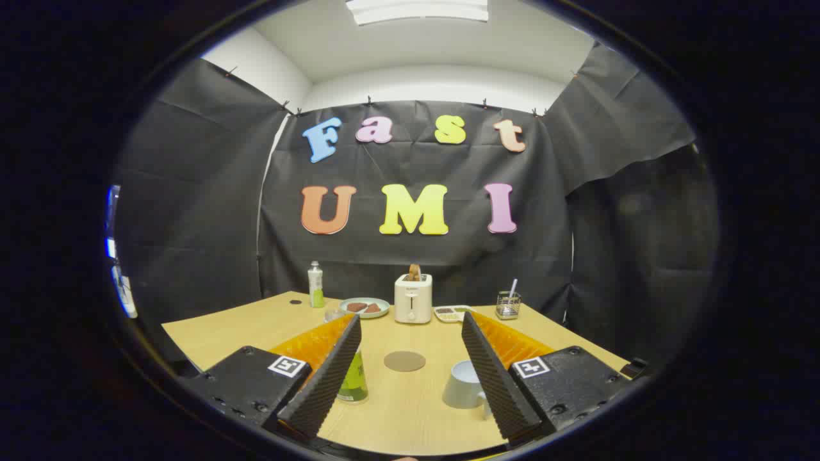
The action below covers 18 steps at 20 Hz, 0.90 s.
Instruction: Take the bottle from table, then pour the juice into the cup, finally place the bottle on the coaster
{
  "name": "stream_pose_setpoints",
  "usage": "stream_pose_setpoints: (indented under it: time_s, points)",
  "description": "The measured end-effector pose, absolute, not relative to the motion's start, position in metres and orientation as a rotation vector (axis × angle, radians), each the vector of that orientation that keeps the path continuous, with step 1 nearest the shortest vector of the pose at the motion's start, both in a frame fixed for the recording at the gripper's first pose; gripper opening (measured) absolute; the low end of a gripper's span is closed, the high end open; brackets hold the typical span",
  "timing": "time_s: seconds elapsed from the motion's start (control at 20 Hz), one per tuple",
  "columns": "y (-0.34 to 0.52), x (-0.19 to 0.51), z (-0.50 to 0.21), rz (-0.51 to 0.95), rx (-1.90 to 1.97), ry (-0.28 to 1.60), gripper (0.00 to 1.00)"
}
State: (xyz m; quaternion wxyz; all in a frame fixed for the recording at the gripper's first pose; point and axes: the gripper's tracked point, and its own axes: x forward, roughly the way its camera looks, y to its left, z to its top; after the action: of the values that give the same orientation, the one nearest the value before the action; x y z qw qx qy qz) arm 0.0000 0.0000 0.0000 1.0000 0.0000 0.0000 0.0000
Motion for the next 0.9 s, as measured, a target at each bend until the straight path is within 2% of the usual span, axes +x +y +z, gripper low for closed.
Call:
stream_pose_setpoints:
  time_s: [0.9]
  points:
    - [0.013, 0.002, -0.001, 0.044, 0.019, -0.014, 1.00]
